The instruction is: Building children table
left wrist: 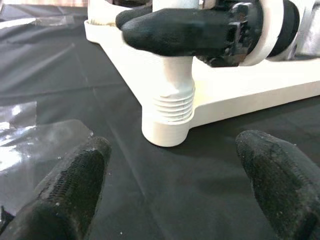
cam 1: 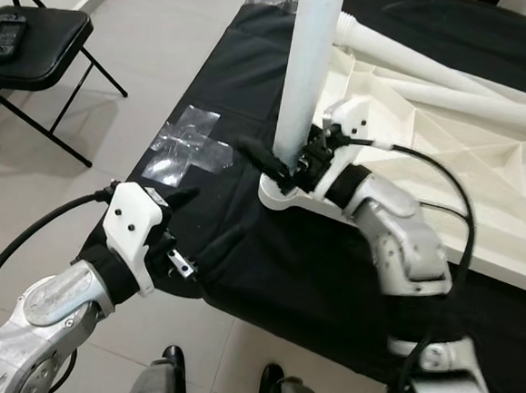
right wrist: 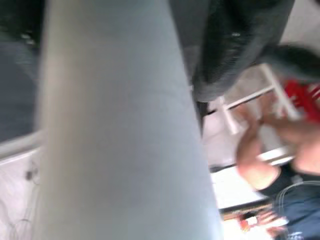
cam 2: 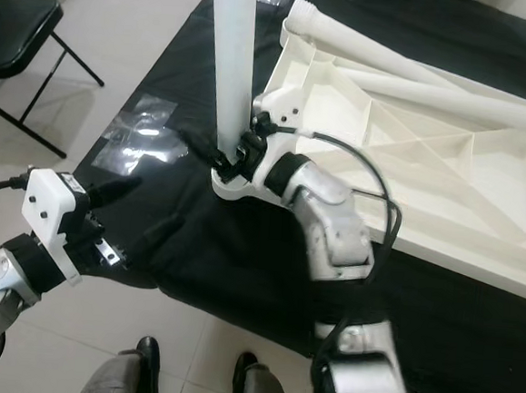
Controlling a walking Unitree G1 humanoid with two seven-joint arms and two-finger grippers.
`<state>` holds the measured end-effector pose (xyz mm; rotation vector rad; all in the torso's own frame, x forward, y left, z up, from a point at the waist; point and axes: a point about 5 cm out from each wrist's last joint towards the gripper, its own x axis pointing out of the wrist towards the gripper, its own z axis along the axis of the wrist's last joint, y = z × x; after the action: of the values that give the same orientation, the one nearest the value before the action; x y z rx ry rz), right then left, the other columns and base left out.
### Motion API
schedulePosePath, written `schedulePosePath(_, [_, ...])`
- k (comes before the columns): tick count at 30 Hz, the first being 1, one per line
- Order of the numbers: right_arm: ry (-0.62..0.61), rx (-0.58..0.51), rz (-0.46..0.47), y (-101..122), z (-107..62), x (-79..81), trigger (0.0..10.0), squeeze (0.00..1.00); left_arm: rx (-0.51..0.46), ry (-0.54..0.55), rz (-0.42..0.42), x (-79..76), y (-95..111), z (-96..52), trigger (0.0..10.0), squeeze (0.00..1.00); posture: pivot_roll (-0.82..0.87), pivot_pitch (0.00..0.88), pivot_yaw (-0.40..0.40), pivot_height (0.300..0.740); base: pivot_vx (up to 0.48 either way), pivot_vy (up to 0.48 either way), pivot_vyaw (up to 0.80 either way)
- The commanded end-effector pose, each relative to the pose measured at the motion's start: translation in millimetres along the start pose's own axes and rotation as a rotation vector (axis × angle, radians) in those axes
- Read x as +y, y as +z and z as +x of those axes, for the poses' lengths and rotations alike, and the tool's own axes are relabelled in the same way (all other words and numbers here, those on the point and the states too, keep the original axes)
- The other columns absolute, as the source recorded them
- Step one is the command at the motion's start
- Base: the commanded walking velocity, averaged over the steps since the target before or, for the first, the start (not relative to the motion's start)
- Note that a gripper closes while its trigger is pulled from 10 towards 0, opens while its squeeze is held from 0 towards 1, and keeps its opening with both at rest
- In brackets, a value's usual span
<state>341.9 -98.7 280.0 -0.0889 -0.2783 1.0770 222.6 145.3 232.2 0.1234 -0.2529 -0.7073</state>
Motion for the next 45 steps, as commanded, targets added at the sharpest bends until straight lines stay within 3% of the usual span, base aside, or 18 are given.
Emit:
schedulePosePath(1, [0.108,-0.002,-0.003,-4,3.8,8.2,0.0,0.00,0.002,-0.008,-0.013,-4.2,-4,0.4,10.0,0.00,0.14,0.268,-0.101,0.740,0.000,0.000,0.00])
schedulePosePath(5, [0.202,0.047,-0.018,-9,4.8,5.4,0.0,0.00,0.000,-0.003,-0.012,-4.2,-4,0.2,10.0,0.00,0.14,0.265,-0.103,0.740,0.000,0.000,0.00])
schedulePosePath(10, [0.162,0.074,-0.012,-16,5.2,1.3,0.0,0.00,0.002,-0.001,-0.016,-5.1,-5,0.0,10.0,0.00,0.14,0.265,-0.101,0.740,0.000,0.000,0.00])
schedulePosePath(14, [-0.027,0.106,0.027,-31,0.1,-5.4,0.0,0.00,0.004,-0.001,-0.026,-6.6,-7,-0.8,10.0,0.00,0.12,0.273,-0.100,0.740,0.000,0.000,0.00])
schedulePosePath(15, [-0.027,0.106,0.027,-31,0.1,-5.4,0.0,0.00,0.004,-0.001,-0.026,-6.6,-7,-0.8,10.0,0.00,0.12,0.273,-0.100,0.740,0.000,0.000,0.00])
schedulePosePath(16, [-0.148,0.078,0.086,-38,-7.4,-1.4,0.0,0.00,0.007,-0.002,-0.031,-7.3,-8,-1.5,10.0,0.00,0.12,0.277,-0.094,0.740,0.000,0.000,0.00])
schedulePosePath(17, [-0.148,0.078,0.086,-38,-7.4,-1.4,0.0,0.00,0.007,-0.002,-0.031,-7.3,-8,-1.5,10.0,0.00,0.12,0.277,-0.094,0.740,0.000,0.000,0.00])
schedulePosePath(18, [-0.240,0.056,0.126,-44,-15.8,2.7,0.0,0.00,0.010,-0.002,-0.034,-7.5,-9,-2.5,10.0,0.00,0.11,0.279,-0.086,0.740,0.000,0.000,0.00])
schedulePosePath(19, [-0.240,0.056,0.126,-44,-15.8,2.7,0.0,0.00,0.010,-0.002,-0.034,-7.5,-9,-2.5,10.0,0.00,0.11,0.279,-0.086,0.740,0.000,0.000,0.00])
schedulePosePath(21, [-0.354,-0.010,0.181,-46,-25.7,2.9,0.0,0.00,0.014,-0.006,-0.040,-8.4,-10,-2.8,10.0,0.00,0.11,0.280,-0.074,0.740,0.000,0.000,0.00])
schedulePosePath(22, [-0.341,-0.060,0.184,-39,-24.7,-2.0,0.0,0.00,0.017,-0.014,-0.039,-9.2,-10,-2.1,10.0,0.00,0.12,0.280,-0.072,0.740,0.000,0.000,0.00])
schedulePosePath(25, [-0.341,-0.060,0.184,-39,-24.7,-2.0,0.0,0.00,0.017,-0.014,-0.039,-9.2,-10,-2.1,10.0,0.00,0.12,0.280,-0.072,0.740,0.000,0.000,0.00])
schedulePosePath(27, [-0.276,-0.154,0.166,-25,-17.7,-16.1,0.0,0.00,0.019,-0.027,-0.038,-11.2,-9,-1.3,10.0,0.00,0.13,0.287,-0.074,0.740,0.000,0.000,0.00])
schedulePosePath(30, [-0.214,-0.213,0.132,-13,-7.5,-30.2,0.0,0.00,0.023,-0.033,-0.040,-14.4,-8,-2.9,10.0,0.00,0.15,0.309,-0.080,0.740,0.000,0.000,0.00])
schedulePosePath(33, [-0.195,-0.223,0.121,-10,-4.3,-33.7,0.0,0.00,0.025,-0.034,-0.042,-16.0,-7,-4.2,10.0,0.00,0.15,0.313,-0.080,0.740,0.000,0.000,0.00])
schedulePosePath(37, [-0.116,-0.238,0.125,-6,5.0,-30.0,0.0,0.00,0.053,-0.021,-0.047,-20.9,-4,-15.3,10.0,0.00,0.19,0.365,-0.072,0.740,0.000,0.000,0.00])
schedulePosePath(45, [-0.012,-0.230,0.117,-6,6.7,-22.0,0.0,0.00,0.079,-0.016,-0.043,-21.5,0,-24.9,10.0,0.00,0.22,0.411,-0.054,0.740,0.000,0.000,0.00])
